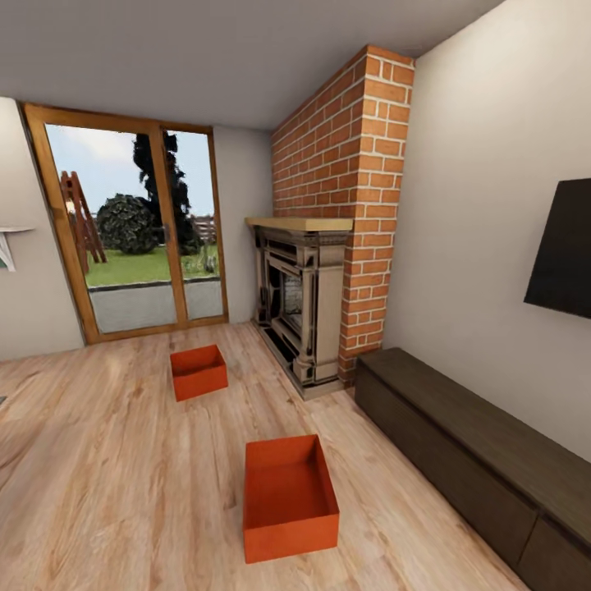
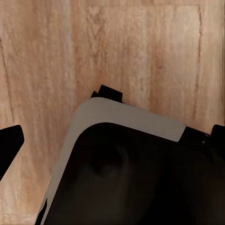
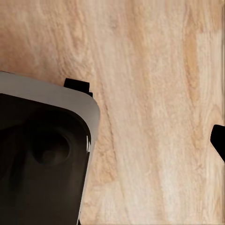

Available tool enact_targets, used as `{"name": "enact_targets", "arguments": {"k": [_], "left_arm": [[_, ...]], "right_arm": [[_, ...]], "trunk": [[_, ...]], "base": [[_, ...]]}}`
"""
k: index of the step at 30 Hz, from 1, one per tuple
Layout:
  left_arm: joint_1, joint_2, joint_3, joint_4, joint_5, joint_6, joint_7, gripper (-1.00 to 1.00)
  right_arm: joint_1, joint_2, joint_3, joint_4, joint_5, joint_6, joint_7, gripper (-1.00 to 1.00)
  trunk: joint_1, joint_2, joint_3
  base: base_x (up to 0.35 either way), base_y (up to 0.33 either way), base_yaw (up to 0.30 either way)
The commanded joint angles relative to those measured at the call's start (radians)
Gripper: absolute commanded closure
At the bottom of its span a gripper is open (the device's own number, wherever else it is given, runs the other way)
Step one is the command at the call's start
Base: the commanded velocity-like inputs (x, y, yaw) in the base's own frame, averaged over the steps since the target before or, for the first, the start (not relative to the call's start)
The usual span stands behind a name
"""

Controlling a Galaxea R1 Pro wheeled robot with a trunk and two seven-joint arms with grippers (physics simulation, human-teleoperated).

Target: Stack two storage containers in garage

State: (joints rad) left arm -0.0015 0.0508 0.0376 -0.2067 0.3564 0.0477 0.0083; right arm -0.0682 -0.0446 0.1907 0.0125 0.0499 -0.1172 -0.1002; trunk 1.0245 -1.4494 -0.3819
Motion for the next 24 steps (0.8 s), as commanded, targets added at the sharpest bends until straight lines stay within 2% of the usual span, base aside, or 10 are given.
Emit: {"name": "enact_targets", "arguments": {"k": [1, 9, 24], "left_arm": [[0.0, 0.0, 0.004, -0.002, 0.002, 0.005, 0.001, -1.0], [0.0, 0.0, 0.008, -0.002, 0.003, 0.004, 0.001, -1.0], [0.0, 0.0, 0.008, -0.002, 0.003, 0.004, 0.001, -1.0]], "right_arm": [[-0.001, 0.0, 0.004, 0.001, 0.005, -0.002, -0.004, -1.0], [-0.001, 0.0, 0.004, 0.001, 0.005, -0.002, -0.004, -1.0], [-0.001, -0.004, 0.004, 0.001, 0.005, -0.002, -0.004, -1.0]], "trunk": [[0.001, -0.001, -0.001], [0.001, -0.001, -0.001], [0.001, -0.001, -0.001]], "base": [[0.276, -0.115, 0.0], [0.199, -0.115, 0.006], [0.011, -0.004, 0.257]]}}
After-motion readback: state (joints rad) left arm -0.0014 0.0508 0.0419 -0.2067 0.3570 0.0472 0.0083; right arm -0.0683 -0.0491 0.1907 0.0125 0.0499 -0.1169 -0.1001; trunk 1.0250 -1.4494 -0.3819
